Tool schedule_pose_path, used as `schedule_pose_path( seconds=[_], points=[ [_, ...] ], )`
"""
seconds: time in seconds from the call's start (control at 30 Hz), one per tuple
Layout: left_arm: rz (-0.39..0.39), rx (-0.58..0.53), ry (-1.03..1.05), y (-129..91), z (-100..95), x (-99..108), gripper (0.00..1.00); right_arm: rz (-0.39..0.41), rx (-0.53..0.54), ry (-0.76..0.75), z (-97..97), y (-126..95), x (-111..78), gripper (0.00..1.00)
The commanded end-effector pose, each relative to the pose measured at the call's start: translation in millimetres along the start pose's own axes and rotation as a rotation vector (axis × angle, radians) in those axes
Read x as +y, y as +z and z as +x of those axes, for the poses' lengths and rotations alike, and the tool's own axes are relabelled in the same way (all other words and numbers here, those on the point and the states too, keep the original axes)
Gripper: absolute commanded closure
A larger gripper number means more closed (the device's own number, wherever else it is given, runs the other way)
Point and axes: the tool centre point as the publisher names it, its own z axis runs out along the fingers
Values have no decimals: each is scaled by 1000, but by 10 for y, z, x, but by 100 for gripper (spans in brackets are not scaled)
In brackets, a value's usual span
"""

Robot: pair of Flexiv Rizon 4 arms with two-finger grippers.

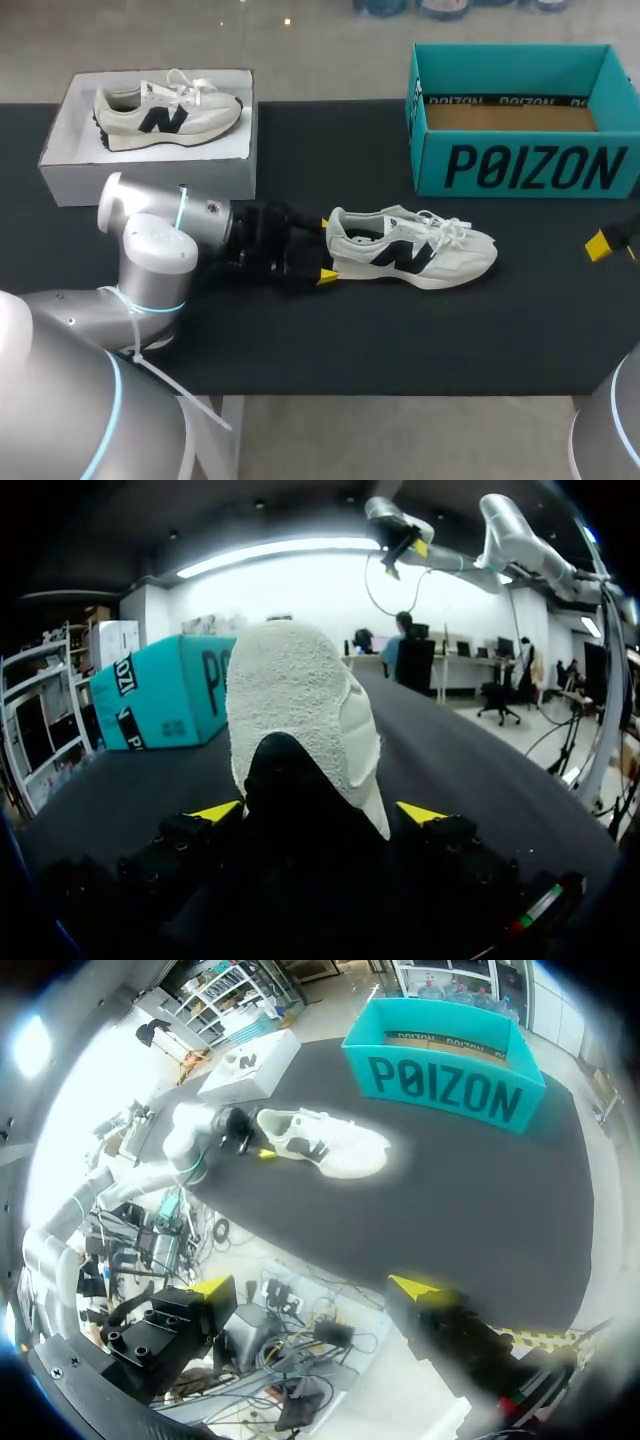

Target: Take the shoe out of the shoebox, open the shoe tongue, remove and reinsert the insole, then place the shoe into the shoebox

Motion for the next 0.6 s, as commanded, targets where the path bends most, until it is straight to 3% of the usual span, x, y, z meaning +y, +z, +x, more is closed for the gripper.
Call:
schedule_pose_path(
  seconds=[0.03, 0.13, 0.17, 0.2, 0.23, 0.27, 0.6],
  points=[
    [-1, 3, -2, 51, -35, 44, 0, 4, -1, 1, -6, 7, 14, 0],
    [0, 8, 7, 46, -47, 53, 0, 4, -1, 1, -6, 7, 14, 0],
    [-1, 5, 12, 42, -52, 55, 5, 4, -1, 1, -6, 7, 14, 0],
    [-4, 4, 15, 38, -55, 56, 53, 4, -1, 1, -6, 7, 14, 0],
    [-4, 3, 16, 35, -59, 58, 83, 4, -1, 1, -6, 7, 14, 0],
    [-4, 3, 16, 34, -62, 60, 100, 4, -1, 1, -6, 7, 14, 0],
    [-11, 3, -2, 69, -92, 98, 100, 4, -1, 1, -6, 7, 14, 0]
  ],
)
